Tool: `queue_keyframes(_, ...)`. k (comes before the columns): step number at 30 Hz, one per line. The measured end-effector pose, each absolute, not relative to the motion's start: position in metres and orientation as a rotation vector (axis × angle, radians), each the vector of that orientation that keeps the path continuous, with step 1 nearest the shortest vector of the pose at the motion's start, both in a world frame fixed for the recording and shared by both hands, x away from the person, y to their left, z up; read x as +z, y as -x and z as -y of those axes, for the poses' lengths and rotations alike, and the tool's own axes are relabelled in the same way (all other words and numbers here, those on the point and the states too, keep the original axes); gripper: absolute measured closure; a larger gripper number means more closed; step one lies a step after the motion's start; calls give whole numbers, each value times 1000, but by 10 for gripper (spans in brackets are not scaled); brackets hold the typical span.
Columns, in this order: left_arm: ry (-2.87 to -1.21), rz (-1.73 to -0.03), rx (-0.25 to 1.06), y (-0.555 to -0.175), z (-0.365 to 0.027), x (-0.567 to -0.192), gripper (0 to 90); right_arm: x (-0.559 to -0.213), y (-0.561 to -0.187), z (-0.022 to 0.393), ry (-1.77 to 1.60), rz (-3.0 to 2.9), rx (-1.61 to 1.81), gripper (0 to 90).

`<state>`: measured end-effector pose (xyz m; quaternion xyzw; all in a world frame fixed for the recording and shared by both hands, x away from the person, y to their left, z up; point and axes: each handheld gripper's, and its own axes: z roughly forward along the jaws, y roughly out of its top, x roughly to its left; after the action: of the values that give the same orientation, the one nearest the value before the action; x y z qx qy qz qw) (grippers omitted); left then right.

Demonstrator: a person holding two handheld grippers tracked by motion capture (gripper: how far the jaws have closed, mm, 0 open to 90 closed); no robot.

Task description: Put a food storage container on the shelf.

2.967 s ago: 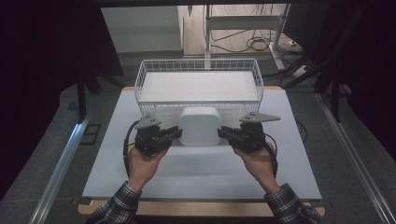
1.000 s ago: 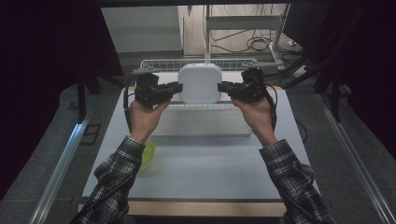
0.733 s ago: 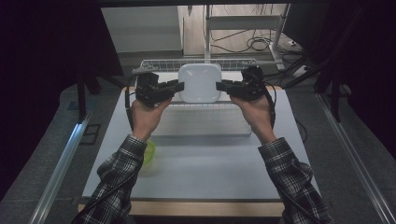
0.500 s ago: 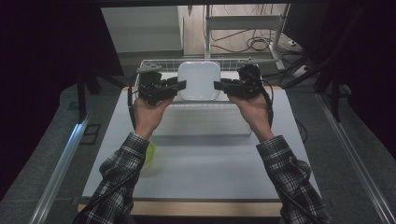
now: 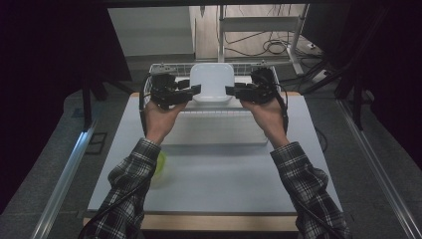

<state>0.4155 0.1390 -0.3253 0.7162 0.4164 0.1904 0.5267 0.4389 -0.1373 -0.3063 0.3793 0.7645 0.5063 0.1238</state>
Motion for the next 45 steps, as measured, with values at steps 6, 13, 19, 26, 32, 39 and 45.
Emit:
queue_keyframes(6,-1703,-1006,456,-421,-137,-326,426,-307,-442,138,-1112,-2207,1470,550)
queue_keyframes(13,-1683,-1017,443,-426,-139,-329,393,-307,-444,134,-1099,-2155,1449,552)
queue_keyframes(19,-1687,-1033,484,-432,-137,-326,368,-306,-445,131,-1094,-2126,1428,541)
queue_keyframes(26,-1715,-1042,580,-440,-133,-324,265,-305,-452,130,-1112,-2081,1408,493)
queue_keyframes(32,-1715,-998,565,-435,-137,-321,213,-304,-448,135,-1083,-2065,1429,431)
queue_keyframes(39,-1776,-912,520,-419,-137,-325,116,-308,-431,138,-1005,-2118,1456,309)
queue_keyframes(45,-1822,-878,510,-403,-137,-334,76,-315,-418,140,-952,-2164,1468,222)
